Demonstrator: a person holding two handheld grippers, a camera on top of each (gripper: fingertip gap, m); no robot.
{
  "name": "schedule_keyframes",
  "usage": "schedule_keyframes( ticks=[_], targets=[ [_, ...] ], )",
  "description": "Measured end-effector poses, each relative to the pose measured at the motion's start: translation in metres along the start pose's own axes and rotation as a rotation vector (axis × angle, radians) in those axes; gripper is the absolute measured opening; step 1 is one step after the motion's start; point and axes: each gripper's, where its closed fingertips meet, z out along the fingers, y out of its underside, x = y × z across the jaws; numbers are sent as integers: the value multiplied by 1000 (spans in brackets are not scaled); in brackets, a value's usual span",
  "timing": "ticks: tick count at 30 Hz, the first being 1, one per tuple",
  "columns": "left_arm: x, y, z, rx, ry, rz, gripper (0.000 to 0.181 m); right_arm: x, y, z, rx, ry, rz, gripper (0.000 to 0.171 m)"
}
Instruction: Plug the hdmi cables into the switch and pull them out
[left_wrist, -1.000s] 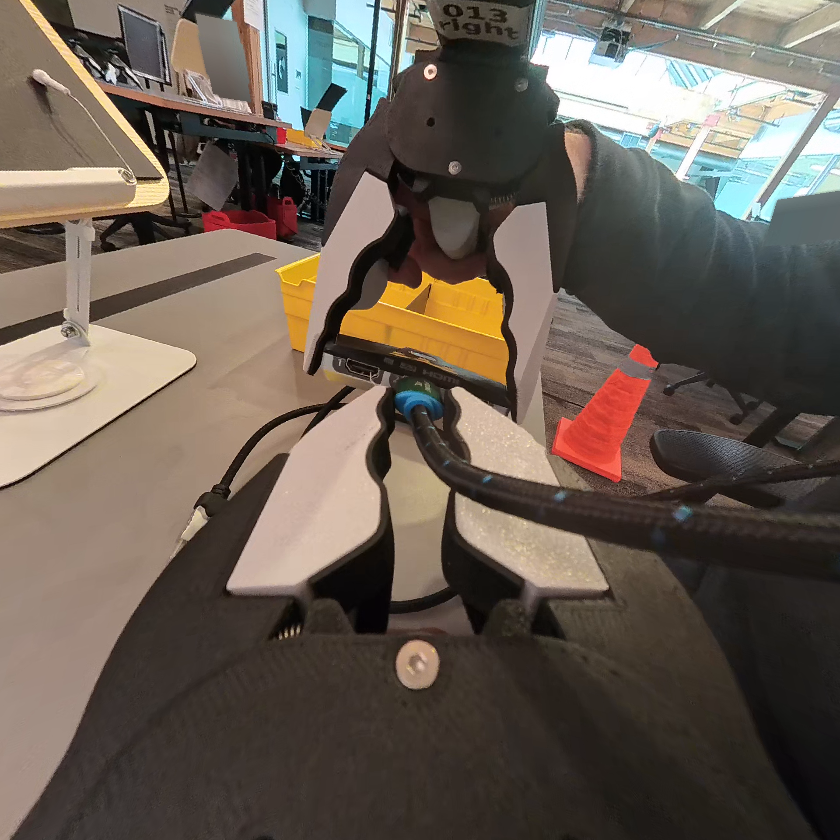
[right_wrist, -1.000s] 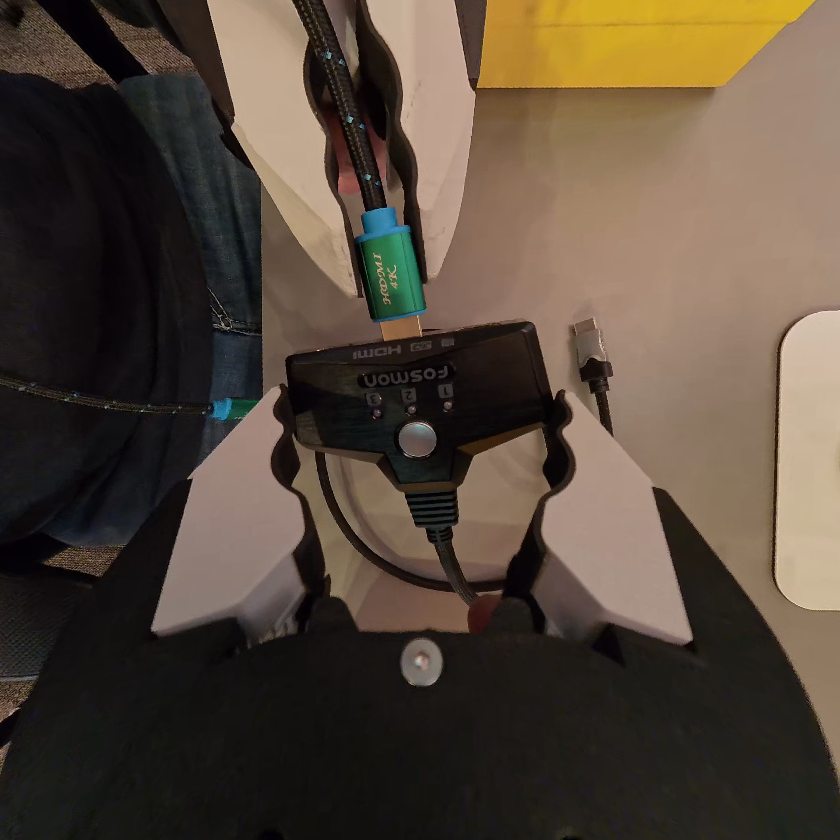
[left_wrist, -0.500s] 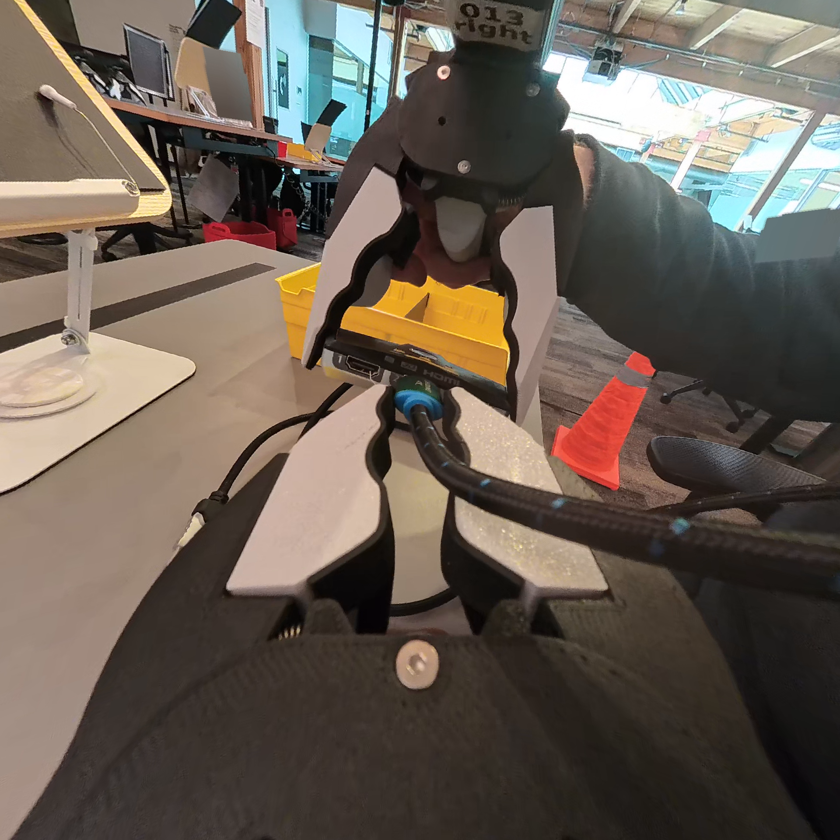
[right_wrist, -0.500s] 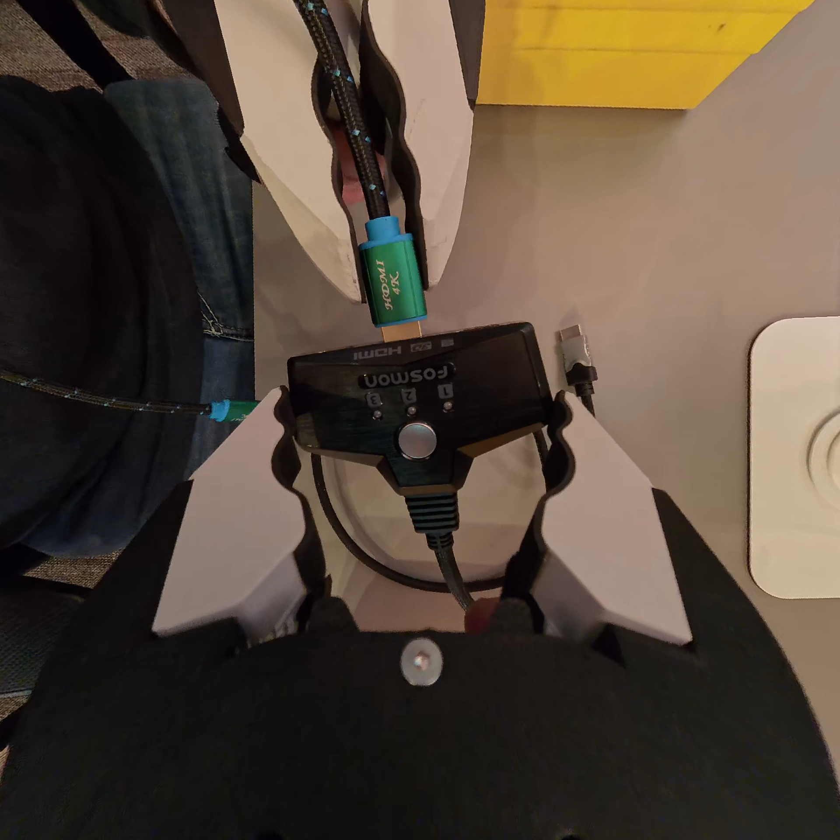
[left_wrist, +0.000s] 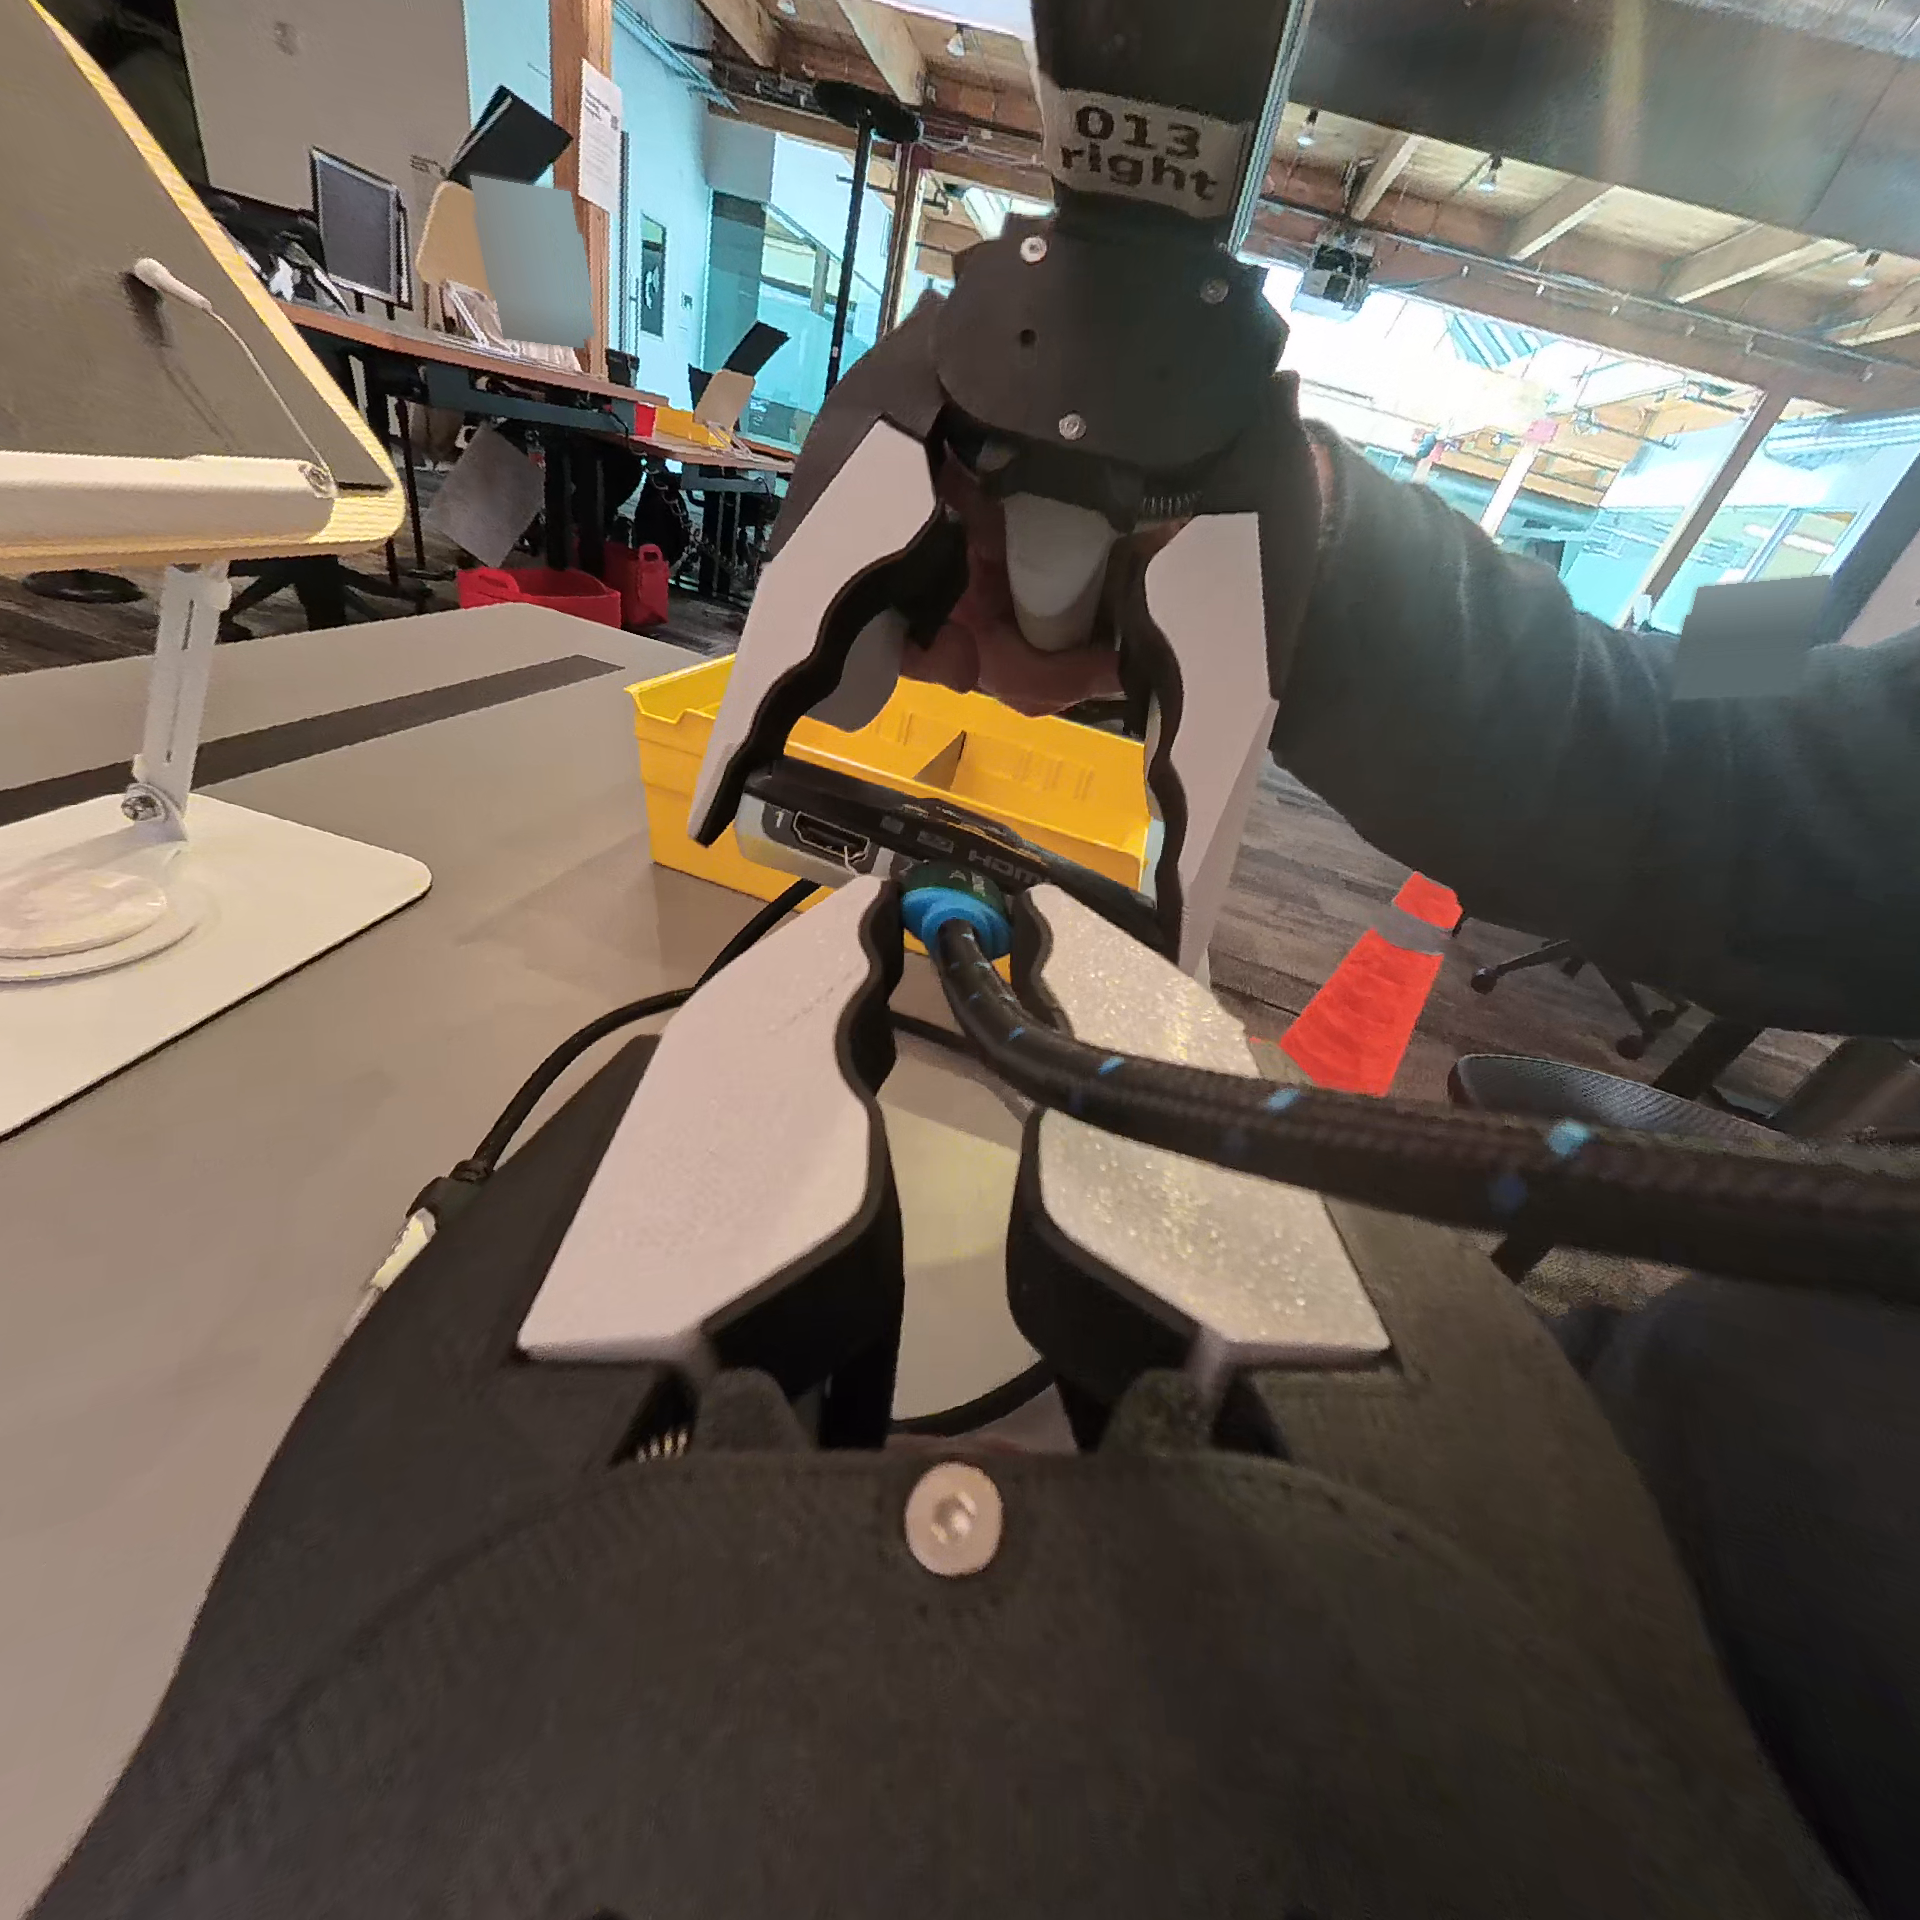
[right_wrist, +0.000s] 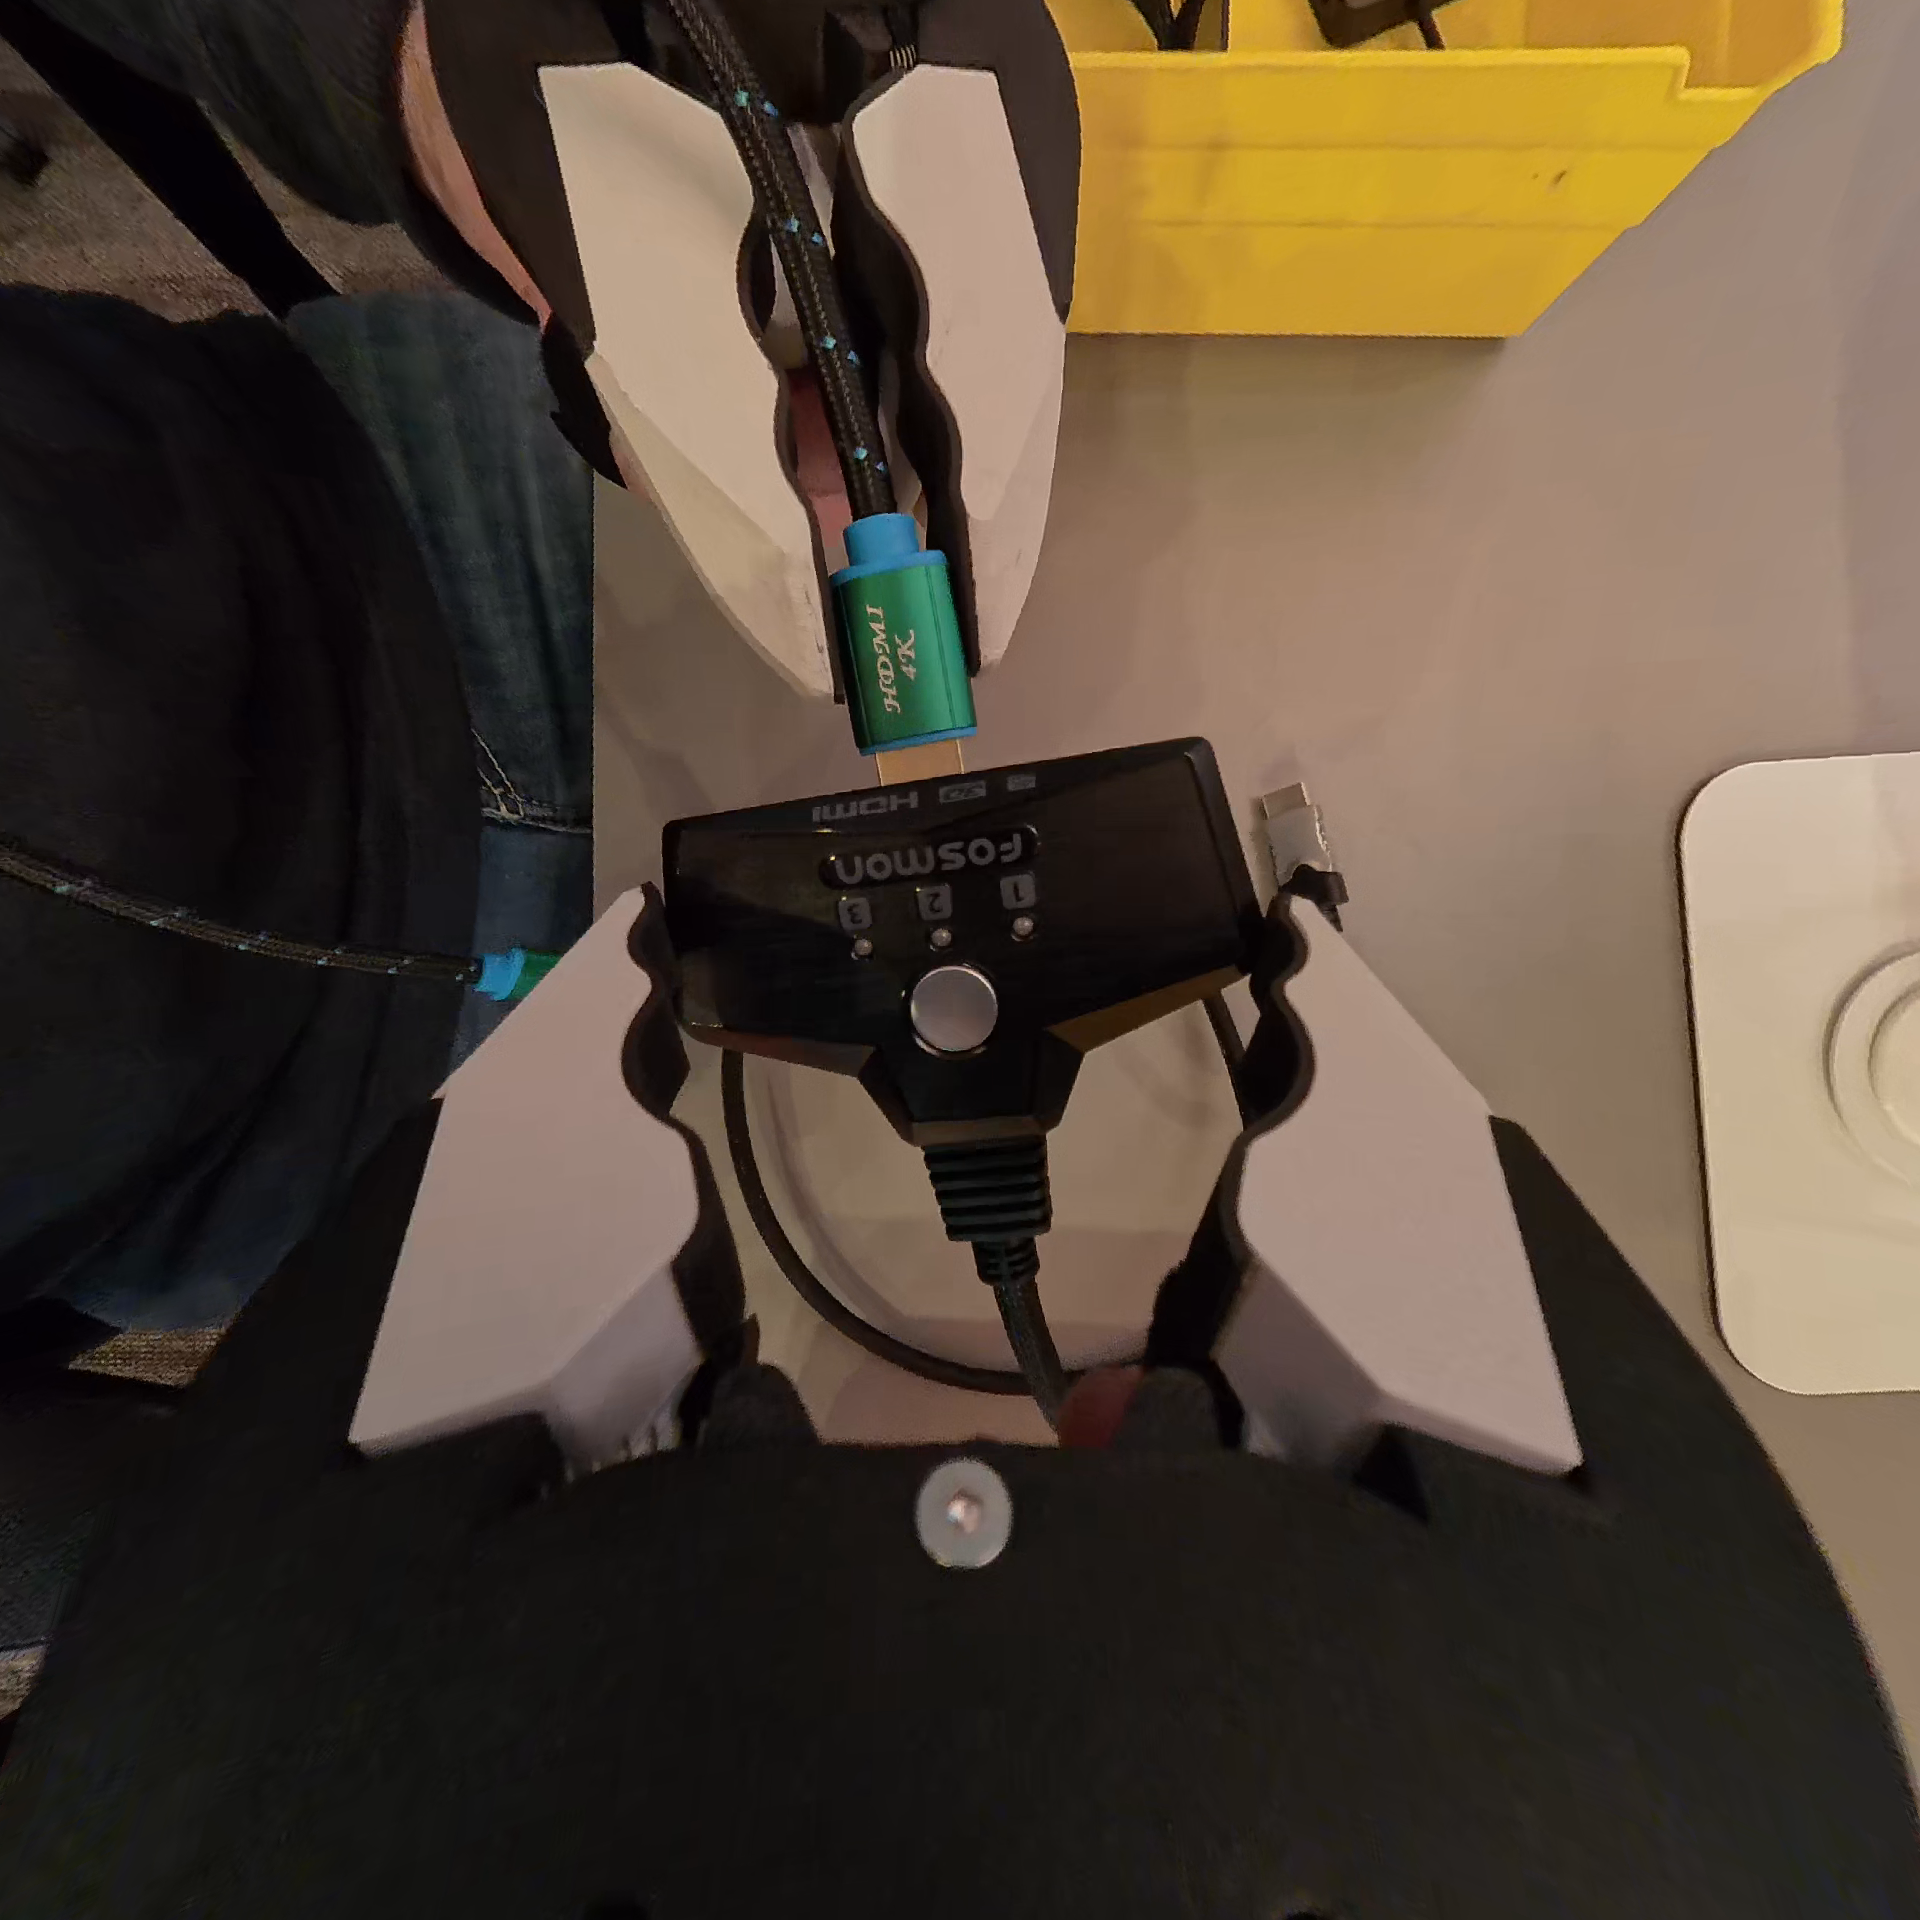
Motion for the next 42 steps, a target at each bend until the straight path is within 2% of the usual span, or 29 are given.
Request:
schedule_keyframes(
  ticks=[18, 42],
  targets=[
    [3, -17, -4, 86, 24, -34, 20, -1, -16, -9, 134, 6, 20, 109],
    [7, -17, -2, 89, 19, 7, 20, -2, -21, -12, 155, 33, 11, 107]
  ],
)
